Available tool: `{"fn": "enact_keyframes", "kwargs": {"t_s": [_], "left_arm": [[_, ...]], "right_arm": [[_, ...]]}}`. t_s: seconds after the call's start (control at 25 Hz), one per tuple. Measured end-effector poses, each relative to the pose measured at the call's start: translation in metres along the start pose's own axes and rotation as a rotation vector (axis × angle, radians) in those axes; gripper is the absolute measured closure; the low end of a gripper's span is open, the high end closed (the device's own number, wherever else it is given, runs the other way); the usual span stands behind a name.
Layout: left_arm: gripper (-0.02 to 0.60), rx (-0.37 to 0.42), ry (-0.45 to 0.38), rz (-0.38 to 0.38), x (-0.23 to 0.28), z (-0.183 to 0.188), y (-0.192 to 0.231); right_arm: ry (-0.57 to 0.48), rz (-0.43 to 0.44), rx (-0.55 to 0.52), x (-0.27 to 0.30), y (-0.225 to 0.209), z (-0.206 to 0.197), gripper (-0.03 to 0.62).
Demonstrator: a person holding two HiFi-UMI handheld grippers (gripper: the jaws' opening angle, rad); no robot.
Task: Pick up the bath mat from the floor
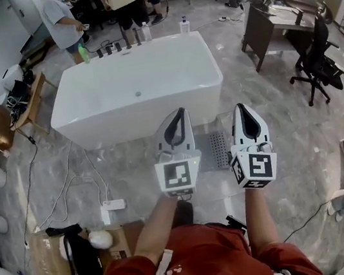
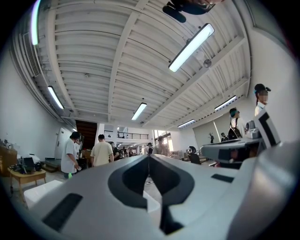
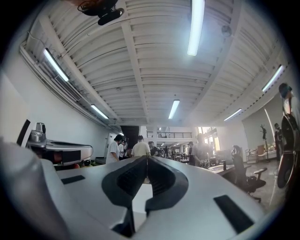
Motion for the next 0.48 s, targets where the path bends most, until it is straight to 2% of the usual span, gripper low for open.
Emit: {"fn": "enact_keyframes", "kwargs": {"t_s": [0.48], "left_arm": [[0.566, -0.022, 0.012, -0.022, 0.055, -0.027, 0.057]], "right_arm": [[0.032, -0.011, -0.021, 0.078, 0.023, -0.021, 0.582]]}}
Point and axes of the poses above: the fingertips, and each gripper's own axes: x forward along the fingers, y to its left, z out of its top, the point moved 8 cm from there along -x, backward along the fingers, and after that the axes turned 12 degrees about -z, right-handed, at the moved point
